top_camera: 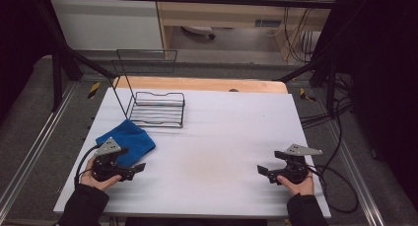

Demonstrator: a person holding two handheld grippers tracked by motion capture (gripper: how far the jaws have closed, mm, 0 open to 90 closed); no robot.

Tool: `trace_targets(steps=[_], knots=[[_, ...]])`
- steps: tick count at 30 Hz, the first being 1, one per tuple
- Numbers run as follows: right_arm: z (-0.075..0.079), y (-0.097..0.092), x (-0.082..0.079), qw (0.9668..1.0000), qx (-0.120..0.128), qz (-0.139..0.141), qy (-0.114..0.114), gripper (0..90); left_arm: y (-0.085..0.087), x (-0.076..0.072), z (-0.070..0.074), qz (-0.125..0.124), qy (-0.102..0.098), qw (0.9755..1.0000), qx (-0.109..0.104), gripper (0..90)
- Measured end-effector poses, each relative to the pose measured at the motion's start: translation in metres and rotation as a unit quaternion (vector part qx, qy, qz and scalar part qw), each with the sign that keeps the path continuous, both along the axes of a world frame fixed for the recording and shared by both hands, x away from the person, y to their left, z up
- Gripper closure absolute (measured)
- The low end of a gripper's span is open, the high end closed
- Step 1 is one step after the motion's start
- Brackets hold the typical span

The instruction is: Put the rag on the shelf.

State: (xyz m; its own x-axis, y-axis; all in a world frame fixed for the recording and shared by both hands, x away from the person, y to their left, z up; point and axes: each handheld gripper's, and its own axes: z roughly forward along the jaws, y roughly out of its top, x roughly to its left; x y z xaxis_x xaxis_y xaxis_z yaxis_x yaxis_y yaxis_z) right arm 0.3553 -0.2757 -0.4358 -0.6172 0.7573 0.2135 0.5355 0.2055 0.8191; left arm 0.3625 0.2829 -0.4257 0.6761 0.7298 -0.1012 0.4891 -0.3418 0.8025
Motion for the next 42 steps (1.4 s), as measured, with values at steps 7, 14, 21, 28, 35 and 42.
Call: trace_targets(steps=[7, 14, 21, 28, 35, 42], knots=[[0.0, 0.0, -0.001, 1.0, -0.002, -0.003, 0.002, 1.2, 0.001, -0.001, 0.002, 0.001, -0.002, 1.0, 0.008, 6.0], [0.0, 0.001, -0.001, 1.0, -0.006, -0.005, 0.001, 1.5, 0.009, 0.0, 0.001, 0.02, 0.006, 0.9993, 0.032, 12.0], [-0.001, 0.002, 0.0, 0.9999, -0.013, -0.006, 0.003, 1.5, 0.017, 0.0, 0.001, 0.033, 0.012, 0.9985, 0.042, 27.3], [-0.002, 0.004, 0.0, 0.9998, -0.018, -0.004, 0.008, 1.6, 0.016, 0.003, -0.005, 0.032, 0.02, 0.9951, 0.091, 39.0], [-0.003, 0.005, 0.0, 0.9998, -0.019, -0.002, 0.01, 1.6, 0.02, 0.01, -0.016, 0.039, 0.022, 0.9917, 0.121, 47.0], [-0.003, 0.005, 0.001, 0.9998, -0.02, -0.001, 0.009, 1.6, 0.022, 0.012, -0.018, 0.042, 0.021, 0.9914, 0.122, 56.6]])
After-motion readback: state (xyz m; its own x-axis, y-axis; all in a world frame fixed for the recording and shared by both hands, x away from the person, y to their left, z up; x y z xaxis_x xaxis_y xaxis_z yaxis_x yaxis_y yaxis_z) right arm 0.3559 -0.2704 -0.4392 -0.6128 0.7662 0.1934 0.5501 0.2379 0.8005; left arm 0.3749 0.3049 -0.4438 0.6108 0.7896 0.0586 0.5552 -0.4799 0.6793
